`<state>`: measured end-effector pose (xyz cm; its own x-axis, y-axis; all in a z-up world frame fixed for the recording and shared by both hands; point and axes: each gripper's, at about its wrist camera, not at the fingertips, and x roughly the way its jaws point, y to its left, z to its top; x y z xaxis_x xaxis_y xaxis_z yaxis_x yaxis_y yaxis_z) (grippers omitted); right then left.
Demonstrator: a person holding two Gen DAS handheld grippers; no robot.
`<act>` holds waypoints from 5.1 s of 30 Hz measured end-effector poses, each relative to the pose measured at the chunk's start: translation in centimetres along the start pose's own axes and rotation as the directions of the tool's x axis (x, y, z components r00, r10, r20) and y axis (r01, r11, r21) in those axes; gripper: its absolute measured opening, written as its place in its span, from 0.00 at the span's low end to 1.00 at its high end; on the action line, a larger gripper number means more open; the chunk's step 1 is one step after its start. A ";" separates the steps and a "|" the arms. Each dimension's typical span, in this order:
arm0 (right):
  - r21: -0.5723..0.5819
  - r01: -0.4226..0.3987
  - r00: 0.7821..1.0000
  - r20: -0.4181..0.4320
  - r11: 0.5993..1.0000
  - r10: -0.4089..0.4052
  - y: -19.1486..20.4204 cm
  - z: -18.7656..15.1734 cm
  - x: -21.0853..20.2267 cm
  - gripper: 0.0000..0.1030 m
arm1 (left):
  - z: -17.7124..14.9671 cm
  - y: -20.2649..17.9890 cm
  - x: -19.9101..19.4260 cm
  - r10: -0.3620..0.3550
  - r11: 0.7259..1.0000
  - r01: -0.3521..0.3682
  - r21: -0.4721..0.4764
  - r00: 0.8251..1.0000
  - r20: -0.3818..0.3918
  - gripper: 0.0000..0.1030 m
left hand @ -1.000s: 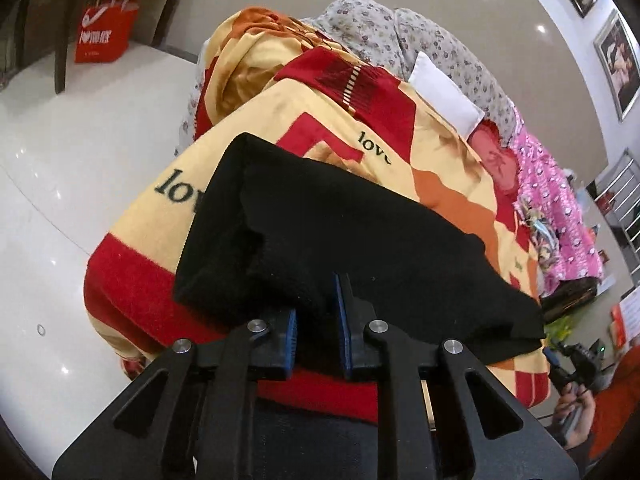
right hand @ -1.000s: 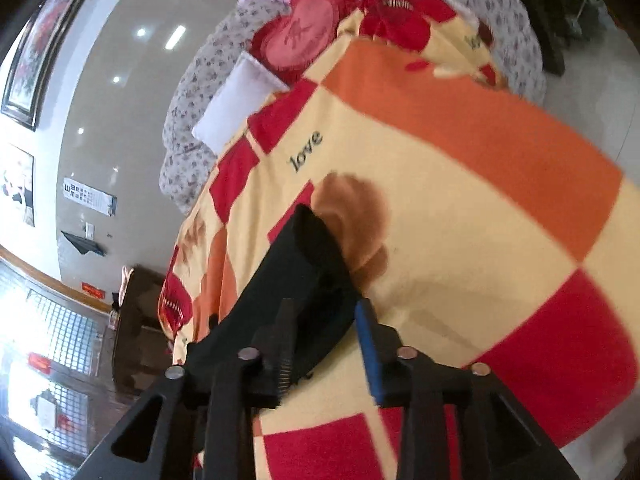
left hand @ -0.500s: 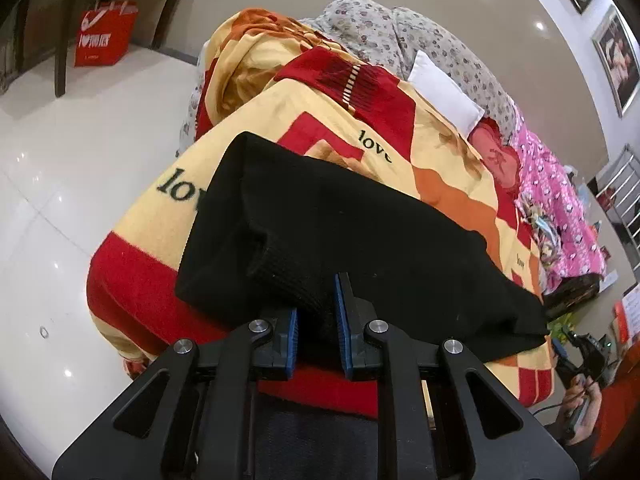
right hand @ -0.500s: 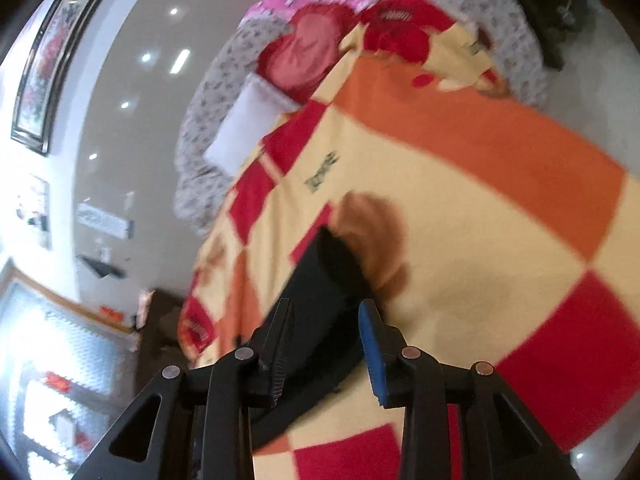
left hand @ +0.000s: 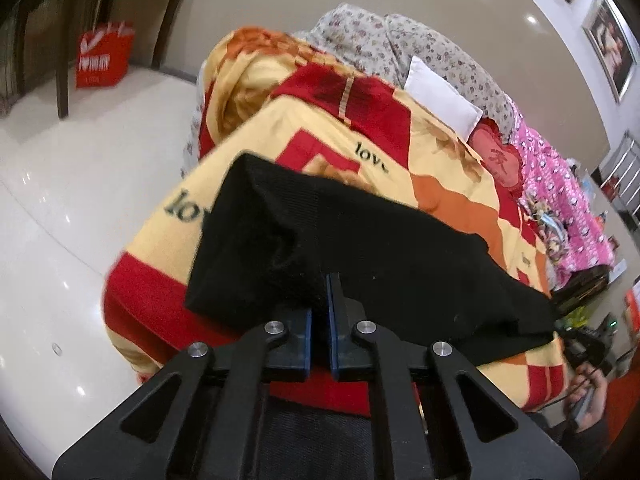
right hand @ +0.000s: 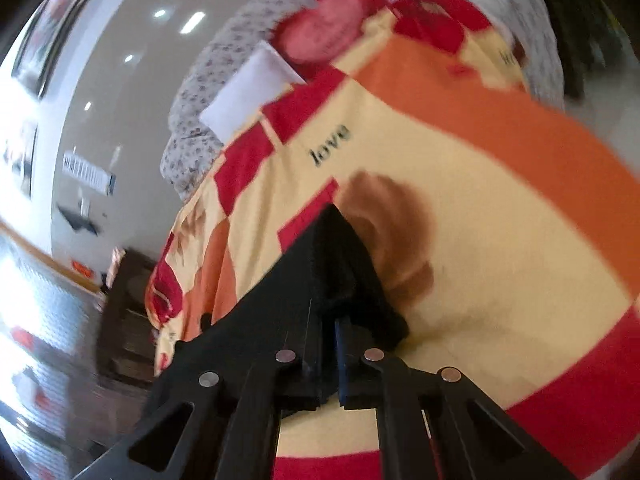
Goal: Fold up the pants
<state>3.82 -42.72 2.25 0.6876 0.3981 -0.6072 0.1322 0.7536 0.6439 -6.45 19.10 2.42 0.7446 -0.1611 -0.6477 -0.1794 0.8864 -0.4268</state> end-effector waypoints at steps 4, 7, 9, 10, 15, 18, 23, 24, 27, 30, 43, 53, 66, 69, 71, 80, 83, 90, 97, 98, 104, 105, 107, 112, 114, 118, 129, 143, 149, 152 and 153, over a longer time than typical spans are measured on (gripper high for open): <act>-0.106 0.030 0.999 0.014 0.994 -0.029 1.5 0.0 -1.0 0.04 | 0.2 0.4 -2.1 0.001 1.000 -0.002 0.021 1.000 0.031 0.05; -0.109 0.074 0.996 -0.037 0.991 -0.078 0.3 -0.3 0.5 0.04 | -0.7 0.9 -1.0 0.033 0.998 -0.032 0.052 0.999 -0.008 0.05; -0.087 0.071 0.995 -0.056 0.994 -0.076 -0.5 -0.5 0.9 0.04 | -1.4 1.3 0.3 0.049 0.998 -0.047 0.042 0.998 -0.043 0.05; -0.079 0.066 0.996 -0.057 0.995 -0.071 -0.8 -0.7 0.9 0.04 | -1.5 1.4 0.2 0.047 0.998 -0.045 0.039 0.998 -0.033 0.05; -0.089 0.053 0.998 -0.042 0.995 -0.057 -0.7 -0.9 0.2 0.04 | -1.5 1.2 -1.2 0.027 0.999 -0.027 0.026 1.000 0.011 0.05; -0.103 0.072 0.997 -0.030 0.992 -0.076 -0.6 -0.9 0.5 0.04 | -1.7 1.6 -0.7 0.043 0.999 -0.043 0.027 0.999 0.001 0.05; -0.092 0.147 0.988 0.050 0.985 -0.143 -0.7 -0.8 -0.7 0.03 | -1.5 1.6 -0.9 0.033 0.999 -0.032 0.028 0.999 -0.025 0.09; -0.083 0.164 0.985 0.062 0.983 -0.159 -1.0 -0.7 -0.8 0.03 | -1.6 1.4 -0.7 0.037 0.999 -0.036 0.039 0.999 -0.033 0.10; -0.093 0.184 0.982 0.053 0.978 -0.180 -1.0 -0.9 -0.6 0.03 | -1.5 1.4 -0.2 0.055 0.997 -0.053 0.056 0.998 -0.034 0.14; -0.144 0.260 0.960 0.143 0.955 -0.240 0.7 -1.1 -1.7 0.03 | -1.1 1.5 -0.1 0.087 0.994 -0.087 0.067 0.996 -0.003 0.22; -0.721 -0.045 0.998 -0.006 0.691 0.059 19.8 -8.3 2.8 0.03 | -2.0 -3.0 -2.8 0.190 0.923 -0.272 0.272 0.937 0.292 0.28; -0.903 -0.073 0.963 -0.174 0.424 -0.205 27.4 -14.4 18.9 0.03 | -2.6 -4.0 4.5 0.148 0.881 -0.172 0.441 0.985 0.088 0.34; -0.785 -0.130 0.973 -0.220 0.606 -0.076 30.4 -13.5 17.1 0.03 | -3.1 -3.7 3.9 0.132 0.895 -0.169 0.413 0.984 0.116 0.37; -0.839 -0.276 0.934 -0.349 0.469 -0.076 33.1 -17.7 18.5 0.03 | -3.4 -4.0 3.8 0.148 0.887 -0.187 0.423 0.981 0.123 0.37; -0.876 -0.192 0.941 -0.292 0.442 -0.170 32.6 -18.0 20.8 0.03 | -3.4 -4.0 3.9 0.150 0.884 -0.188 0.428 0.981 0.122 0.37; -0.783 -0.233 0.955 -0.297 0.576 -0.018 30.6 -16.6 15.7 0.03 | -3.3 -4.0 4.0 0.149 0.883 -0.188 0.430 0.981 0.124 0.37; -0.794 -0.266 0.928 -0.365 0.546 -0.078 27.8 -19.2 15.0 0.02 | -3.5 -4.2 4.1 0.157 0.876 -0.198 0.440 0.979 0.127 0.37; -0.648 -0.156 0.963 -0.268 0.745 -0.031 16.7 -10.9 10.0 0.00 | -3.5 -4.4 4.1 0.162 0.879 -0.203 0.431 0.978 0.129 0.38; -0.347 0.126 0.986 -0.063 0.929 -0.157 2.0 -1.2 1.6 0.00 | -3.5 -4.3 4.1 0.162 0.881 -0.204 0.426 0.978 0.132 0.38; -0.308 0.124 0.987 -0.059 0.943 -0.149 0.5 -0.5 0.9 0.00 | -3.5 -4.3 4.1 0.164 0.881 -0.206 0.427 0.977 0.133 0.38; -0.329 0.118 0.993 0.025 0.937 -0.116 2.5 0.6 -1.1 0.02 | -2.7 -5.1 3.8 0.184 0.873 -0.216 0.436 0.976 0.114 0.38; -0.337 0.091 0.996 0.034 0.937 -0.084 3.5 1.0 -0.9 0.02 | -2.1 -5.8 3.5 0.167 0.872 -0.204 0.444 0.978 0.122 0.38; -0.390 0.090 0.996 0.045 0.916 -0.079 5.9 1.6 0.4 0.02 | -0.8 -7.4 2.9 0.140 0.863 -0.204 0.463 0.976 0.169 0.38; -0.446 0.278 0.953 0.017 0.851 -0.303 6.7 2.9 7.4 0.02 | 2.9 -7.9 7.1 0.202 0.902 -0.207 0.380 0.978 0.052 0.38; -0.443 0.318 0.936 0.004 0.838 -0.352 5.2 2.5 8.3 0.02 | 3.1 -6.8 9.3 0.205 0.933 -0.174 0.316 0.977 -0.066 0.38; -0.560 0.389 0.912 0.120 0.731 -0.393 6.2 0.4 8.7 0.03 | 2.5 -7.2 9.6 0.222 0.919 -0.199 0.339 0.974 -0.030 0.42; -0.500 0.350 0.928 0.069 0.792 -0.366 7.3 0.6 6.8 0.03 | 0.2 -11.9 5.1 0.111 0.930 -0.135 0.341 0.990 0.089 0.43; -0.760 0.242 0.962 0.106 0.603 -0.253 14.9 -12.1 9.1 0.11 | -5.0 -16.6 9.7 0.156 0.903 -0.154 0.402 0.987 0.028 0.59; -0.740 0.231 0.968 0.106 0.632 -0.229 14.6 -12.0 9.3 0.12 | -5.3 -16.6 10.0 0.161 0.904 -0.158 0.397 0.987 0.027 0.60; -0.748 0.240 0.967 0.125 0.619 -0.224 14.8 -12.5 9.1 0.12 | -5.3 -16.6 10.0 0.161 0.905 -0.158 0.395 0.987 0.026 0.61; -0.742 0.237 0.968 0.125 0.627 -0.218 14.7 -12.5 9.0 0.12 | -5.3 -16.6 10.0 0.159 0.907 -0.156 0.392 0.987 0.025 0.61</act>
<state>3.06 -21.56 0.45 0.7259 0.1553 -0.6700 -0.2838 0.9550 -0.0861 0.55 0.47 -0.29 0.7226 -0.0074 -0.6912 -0.0269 0.9989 -0.0387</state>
